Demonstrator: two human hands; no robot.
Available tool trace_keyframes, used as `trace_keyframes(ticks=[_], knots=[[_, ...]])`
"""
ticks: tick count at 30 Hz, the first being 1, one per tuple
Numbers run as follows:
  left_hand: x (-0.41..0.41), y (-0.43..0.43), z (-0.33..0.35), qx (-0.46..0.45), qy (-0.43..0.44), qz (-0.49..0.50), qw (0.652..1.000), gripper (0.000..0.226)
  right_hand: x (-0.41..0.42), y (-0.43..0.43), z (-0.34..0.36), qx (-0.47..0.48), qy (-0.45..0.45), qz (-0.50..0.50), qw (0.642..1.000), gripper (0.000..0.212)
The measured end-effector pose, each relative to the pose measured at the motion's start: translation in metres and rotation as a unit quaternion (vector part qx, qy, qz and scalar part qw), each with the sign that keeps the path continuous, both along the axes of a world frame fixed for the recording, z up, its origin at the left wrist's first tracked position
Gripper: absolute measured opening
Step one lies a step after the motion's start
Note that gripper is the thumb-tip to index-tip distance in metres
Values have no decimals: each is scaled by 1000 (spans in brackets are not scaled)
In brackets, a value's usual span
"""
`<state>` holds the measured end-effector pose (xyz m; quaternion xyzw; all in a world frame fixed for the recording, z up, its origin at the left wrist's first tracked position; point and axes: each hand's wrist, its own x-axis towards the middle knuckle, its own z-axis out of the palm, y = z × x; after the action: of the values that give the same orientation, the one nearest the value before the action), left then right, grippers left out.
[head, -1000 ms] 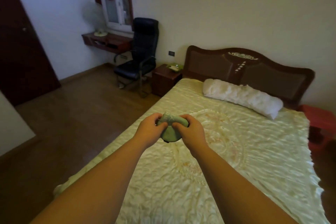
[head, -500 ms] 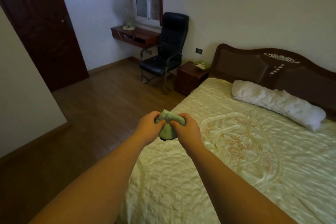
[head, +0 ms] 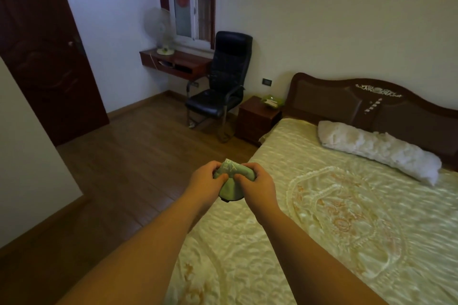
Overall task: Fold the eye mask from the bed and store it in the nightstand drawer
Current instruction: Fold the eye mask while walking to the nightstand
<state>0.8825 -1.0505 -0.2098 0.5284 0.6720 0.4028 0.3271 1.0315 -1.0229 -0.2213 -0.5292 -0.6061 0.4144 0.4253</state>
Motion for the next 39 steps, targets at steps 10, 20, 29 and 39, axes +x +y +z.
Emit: trace_keyframes(ticks=[10,20,29,39], knots=[[-104,104,-8,-17,62,-53,997,21,-98,97,-22,4,21,-24,1000,17],[-182,242,-3,-11,91,-94,991,11,-173,219,-20,-4,18,-67,998,15],[-245,364,-22,6,110,-177,978,13,-239,318,-32,-19,13,-147,989,15],[-372,519,-41,-3,116,-266,957,13,-379,434,-41,-35,25,-254,966,16]])
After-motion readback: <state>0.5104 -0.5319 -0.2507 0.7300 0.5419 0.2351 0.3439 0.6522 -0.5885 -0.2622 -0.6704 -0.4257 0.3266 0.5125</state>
